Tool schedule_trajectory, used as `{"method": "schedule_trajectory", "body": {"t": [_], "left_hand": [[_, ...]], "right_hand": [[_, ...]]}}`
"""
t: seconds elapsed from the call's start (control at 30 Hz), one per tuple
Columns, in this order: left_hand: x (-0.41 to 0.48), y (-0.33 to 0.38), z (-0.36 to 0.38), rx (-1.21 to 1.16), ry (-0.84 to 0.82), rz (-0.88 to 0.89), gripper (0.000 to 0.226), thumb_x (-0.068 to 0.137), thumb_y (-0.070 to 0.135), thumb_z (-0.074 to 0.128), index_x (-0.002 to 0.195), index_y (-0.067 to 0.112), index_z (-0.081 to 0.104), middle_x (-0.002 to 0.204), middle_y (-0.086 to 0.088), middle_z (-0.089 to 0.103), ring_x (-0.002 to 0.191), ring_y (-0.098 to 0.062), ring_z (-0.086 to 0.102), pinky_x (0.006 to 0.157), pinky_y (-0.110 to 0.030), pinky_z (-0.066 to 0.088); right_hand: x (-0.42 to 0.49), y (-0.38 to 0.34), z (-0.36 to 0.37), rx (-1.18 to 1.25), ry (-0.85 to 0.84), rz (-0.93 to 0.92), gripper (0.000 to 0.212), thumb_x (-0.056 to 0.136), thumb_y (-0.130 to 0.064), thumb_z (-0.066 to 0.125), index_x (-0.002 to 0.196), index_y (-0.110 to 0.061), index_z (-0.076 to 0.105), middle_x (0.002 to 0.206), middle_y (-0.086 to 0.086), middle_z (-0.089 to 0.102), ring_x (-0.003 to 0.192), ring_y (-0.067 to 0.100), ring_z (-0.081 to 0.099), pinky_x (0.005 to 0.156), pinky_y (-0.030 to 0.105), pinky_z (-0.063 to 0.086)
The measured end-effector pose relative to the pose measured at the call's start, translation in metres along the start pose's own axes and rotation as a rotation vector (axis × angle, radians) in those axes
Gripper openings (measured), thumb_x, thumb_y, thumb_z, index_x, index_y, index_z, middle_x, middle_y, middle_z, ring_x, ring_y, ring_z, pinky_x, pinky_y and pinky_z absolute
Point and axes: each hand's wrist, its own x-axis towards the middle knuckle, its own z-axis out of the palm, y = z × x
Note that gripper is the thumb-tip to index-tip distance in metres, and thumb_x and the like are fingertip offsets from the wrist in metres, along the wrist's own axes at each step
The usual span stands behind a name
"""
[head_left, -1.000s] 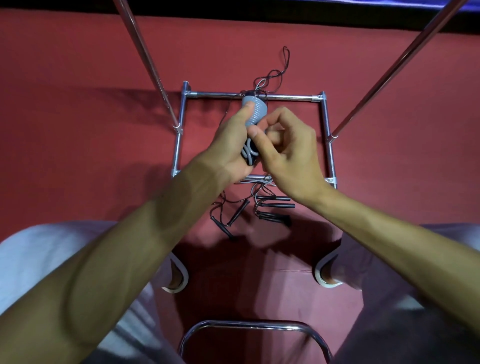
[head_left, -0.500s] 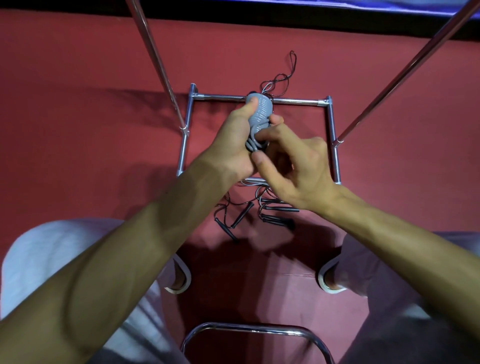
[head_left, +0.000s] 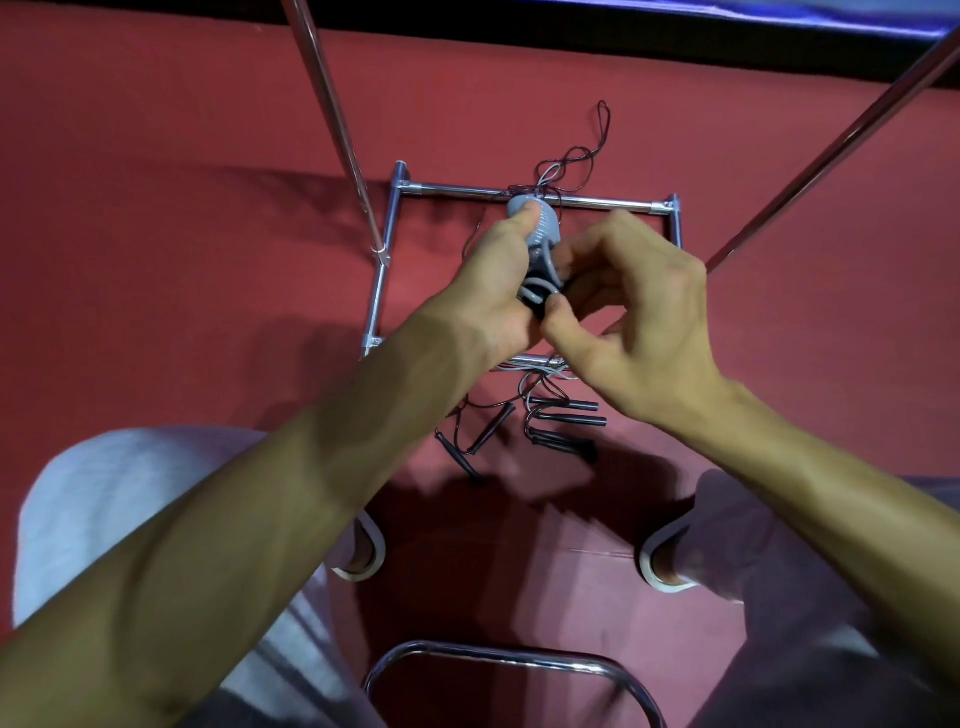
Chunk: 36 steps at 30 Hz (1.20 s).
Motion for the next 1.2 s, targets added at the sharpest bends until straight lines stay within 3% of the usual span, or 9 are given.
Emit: {"method": "schedule_trajectory", "body": {"t": [0.1, 0.23, 0.33, 0.43, 0.53, 0.7, 0.77, 0.93, 1.2], "left_hand": [[-0.006, -0.002, 0.004, -0.038, -0.045, 0.004, 0.043, 0.110, 0.039, 0.039, 0.082, 0.008, 0.046, 0.048, -0.007, 0.053, 0.041, -0.023, 0.061, 0.046, -0.032, 0.058], [-0.006, -0.002, 0.005, -0.012, -0.005, 0.026, 0.043, 0.109, 0.037, 0.042, 0.088, 0.002, 0.055, 0.059, -0.012, 0.065, 0.049, -0.023, 0.067, 0.053, -0.035, 0.060], [-0.002, 0.002, 0.001, -0.003, 0.056, 0.005, 0.040, 0.107, 0.042, 0.047, 0.111, 0.003, 0.053, 0.093, -0.012, 0.061, 0.075, -0.026, 0.067, 0.082, -0.041, 0.061], [0.000, 0.003, 0.001, 0.010, 0.115, 0.004, 0.036, 0.106, 0.040, 0.049, 0.113, 0.005, 0.052, 0.104, -0.010, 0.054, 0.092, -0.027, 0.060, 0.103, -0.043, 0.052], [-0.003, 0.004, 0.002, 0.004, 0.111, -0.035, 0.037, 0.107, 0.037, 0.048, 0.096, 0.003, 0.054, 0.082, -0.009, 0.056, 0.069, -0.022, 0.060, 0.086, -0.035, 0.054], [-0.004, 0.002, -0.002, 0.054, 0.056, -0.062, 0.040, 0.107, 0.036, 0.048, 0.087, 0.003, 0.059, 0.070, -0.010, 0.063, 0.061, -0.022, 0.066, 0.083, -0.031, 0.055], [-0.003, -0.001, -0.003, 0.088, 0.043, -0.061, 0.041, 0.108, 0.035, 0.047, 0.079, 0.008, 0.056, 0.059, -0.005, 0.059, 0.052, -0.017, 0.063, 0.069, -0.028, 0.054], [0.007, -0.005, -0.005, 0.110, 0.093, -0.019, 0.031, 0.108, 0.027, 0.044, 0.077, 0.022, 0.045, 0.072, -0.001, 0.042, 0.066, -0.014, 0.046, 0.067, -0.028, 0.044], [0.000, -0.001, -0.002, 0.022, -0.022, -0.079, 0.030, 0.109, 0.032, 0.042, 0.088, 0.014, 0.054, 0.078, -0.004, 0.055, 0.073, -0.016, 0.057, 0.067, -0.026, 0.055]], "right_hand": [[0.003, -0.004, -0.006, 0.042, 0.004, 0.071, 0.055, 0.070, -0.004, 0.067, 0.124, -0.004, 0.054, 0.079, 0.001, 0.062, 0.063, 0.020, 0.066, 0.057, 0.039, 0.058], [0.005, 0.001, -0.006, -0.039, 0.005, -0.024, 0.039, 0.071, -0.004, 0.067, 0.110, -0.006, 0.074, 0.081, 0.006, 0.064, 0.065, 0.019, 0.065, 0.059, 0.035, 0.058], [0.005, 0.008, -0.005, -0.101, -0.015, -0.121, 0.029, 0.079, -0.008, 0.072, 0.107, -0.005, 0.078, 0.082, 0.011, 0.063, 0.065, 0.021, 0.063, 0.061, 0.037, 0.056], [0.005, 0.012, -0.006, -0.145, -0.008, -0.188, 0.026, 0.083, -0.012, 0.074, 0.108, -0.004, 0.078, 0.084, 0.014, 0.062, 0.064, 0.022, 0.060, 0.059, 0.038, 0.053], [0.004, 0.012, -0.005, -0.181, 0.010, -0.226, 0.024, 0.084, -0.013, 0.071, 0.105, -0.004, 0.079, 0.086, 0.015, 0.060, 0.066, 0.024, 0.058, 0.057, 0.039, 0.051], [0.006, 0.007, -0.001, -0.148, -0.017, -0.238, 0.021, 0.079, -0.004, 0.067, 0.096, 0.000, 0.078, 0.081, 0.012, 0.062, 0.062, 0.020, 0.056, 0.059, 0.032, 0.049], [0.008, 0.008, -0.002, -0.146, -0.040, -0.235, 0.019, 0.074, -0.003, 0.065, 0.090, 0.001, 0.076, 0.080, 0.013, 0.061, 0.063, 0.023, 0.055, 0.060, 0.032, 0.047], [0.011, 0.008, -0.004, -0.068, -0.114, -0.152, 0.018, 0.069, -0.003, 0.059, 0.083, 0.002, 0.069, 0.077, 0.010, 0.057, 0.064, 0.021, 0.049, 0.059, 0.031, 0.044], [0.015, 0.009, -0.008, 0.052, -0.134, -0.065, 0.021, 0.071, -0.007, 0.056, 0.086, 0.001, 0.069, 0.094, 0.012, 0.061, 0.074, 0.010, 0.052, 0.066, 0.018, 0.038]]}}
